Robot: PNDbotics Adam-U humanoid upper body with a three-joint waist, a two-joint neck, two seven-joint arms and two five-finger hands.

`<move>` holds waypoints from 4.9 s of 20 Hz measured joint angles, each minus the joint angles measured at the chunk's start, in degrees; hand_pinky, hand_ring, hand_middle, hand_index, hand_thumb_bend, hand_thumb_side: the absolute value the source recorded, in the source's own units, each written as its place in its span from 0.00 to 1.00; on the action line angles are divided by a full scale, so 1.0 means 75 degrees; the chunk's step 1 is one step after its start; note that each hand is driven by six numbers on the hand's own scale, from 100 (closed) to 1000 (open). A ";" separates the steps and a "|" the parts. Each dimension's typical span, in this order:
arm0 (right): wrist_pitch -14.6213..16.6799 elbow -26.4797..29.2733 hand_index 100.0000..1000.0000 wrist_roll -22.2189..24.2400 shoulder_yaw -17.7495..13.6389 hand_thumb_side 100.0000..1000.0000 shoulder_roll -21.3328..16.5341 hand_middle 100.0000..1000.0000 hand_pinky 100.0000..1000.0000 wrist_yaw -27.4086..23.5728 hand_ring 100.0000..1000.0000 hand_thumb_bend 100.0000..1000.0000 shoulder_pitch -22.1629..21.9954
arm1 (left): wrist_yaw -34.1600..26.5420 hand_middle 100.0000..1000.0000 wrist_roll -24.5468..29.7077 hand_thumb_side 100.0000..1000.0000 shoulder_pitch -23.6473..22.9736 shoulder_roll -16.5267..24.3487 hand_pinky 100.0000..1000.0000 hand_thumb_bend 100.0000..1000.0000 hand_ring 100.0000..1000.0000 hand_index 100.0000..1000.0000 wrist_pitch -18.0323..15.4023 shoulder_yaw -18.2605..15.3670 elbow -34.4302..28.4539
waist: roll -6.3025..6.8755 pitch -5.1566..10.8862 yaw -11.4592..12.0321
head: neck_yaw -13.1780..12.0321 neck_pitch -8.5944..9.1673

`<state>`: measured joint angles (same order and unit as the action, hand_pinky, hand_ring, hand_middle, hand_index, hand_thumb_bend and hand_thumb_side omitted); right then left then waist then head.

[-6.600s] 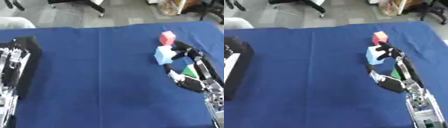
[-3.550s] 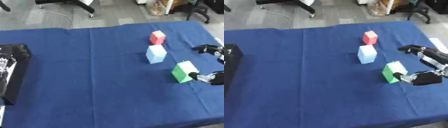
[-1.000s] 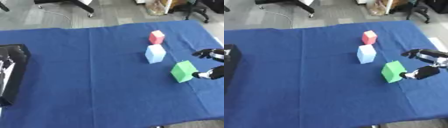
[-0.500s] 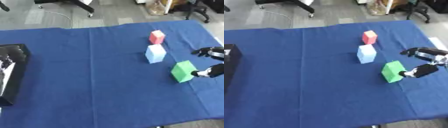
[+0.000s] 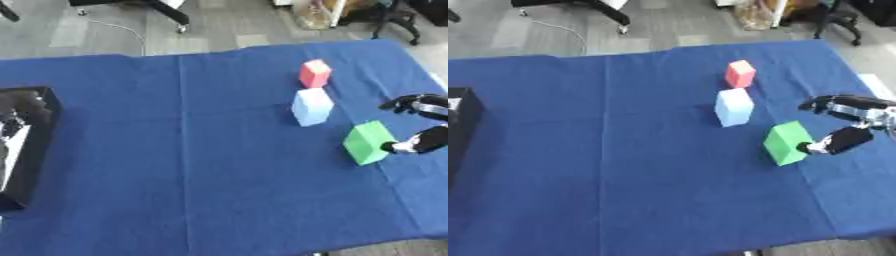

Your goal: Pick up the objects with one hand, pass them to the other hand, and then place them into the box on the other side of the table.

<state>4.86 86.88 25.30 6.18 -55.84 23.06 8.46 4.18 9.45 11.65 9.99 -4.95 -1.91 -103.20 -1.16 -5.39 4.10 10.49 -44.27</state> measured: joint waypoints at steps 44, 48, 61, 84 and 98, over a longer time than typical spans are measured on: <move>0.0336 -0.0706 0.92 0.0501 0.0429 0.34 0.0217 0.90 0.90 0.0624 0.93 0.33 0.0549 | -0.0047 0.55 0.0075 0.85 0.0068 -0.0065 0.63 0.26 0.59 0.69 -0.0017 0.0004 -0.0001 | 0.0021 -0.0060 0.0082 | 0.0109 0.0000; 0.0366 -0.0706 0.91 0.0572 0.0467 0.33 0.0231 0.88 0.90 0.0650 0.92 0.31 0.0556 | -0.0049 0.55 0.0077 0.85 0.0069 -0.0065 0.63 0.26 0.59 0.69 -0.0018 0.0004 -0.0001 | 0.0021 -0.0060 0.0087 | 0.0109 0.0000; 0.0383 -0.0705 0.73 0.0580 0.0469 0.30 0.0281 0.77 0.89 0.0650 0.86 0.26 0.0613 | -0.0052 0.55 0.0095 0.85 0.0079 -0.0066 0.63 0.26 0.59 0.69 -0.0033 0.0004 -0.0002 | 0.0021 -0.0061 0.0102 | 0.0109 0.0000; 0.0222 0.1046 0.45 -0.0894 0.0158 0.28 0.0394 0.62 0.87 -0.0811 0.75 0.16 -0.0131 | 0.0022 0.55 0.0087 0.85 0.0113 -0.0033 0.63 0.25 0.59 0.70 -0.0036 -0.0001 0.0013 | 0.0040 -0.0061 -0.0010 | -0.0072 0.0000; 0.0267 0.3445 0.45 -0.0832 0.0526 0.29 0.0826 0.54 0.85 -0.2321 0.68 0.11 0.0012 | 0.0939 0.57 0.0016 0.79 0.0738 0.0452 0.65 0.24 0.61 0.71 -0.0149 0.0098 0.0309 | 0.0053 -0.0061 -0.0031 | -0.0776 0.0000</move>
<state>6.86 112.72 19.06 10.12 -49.64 5.65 8.54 11.22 9.57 17.19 13.38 -6.07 -1.18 -100.88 -0.76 -5.85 3.87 4.67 -44.26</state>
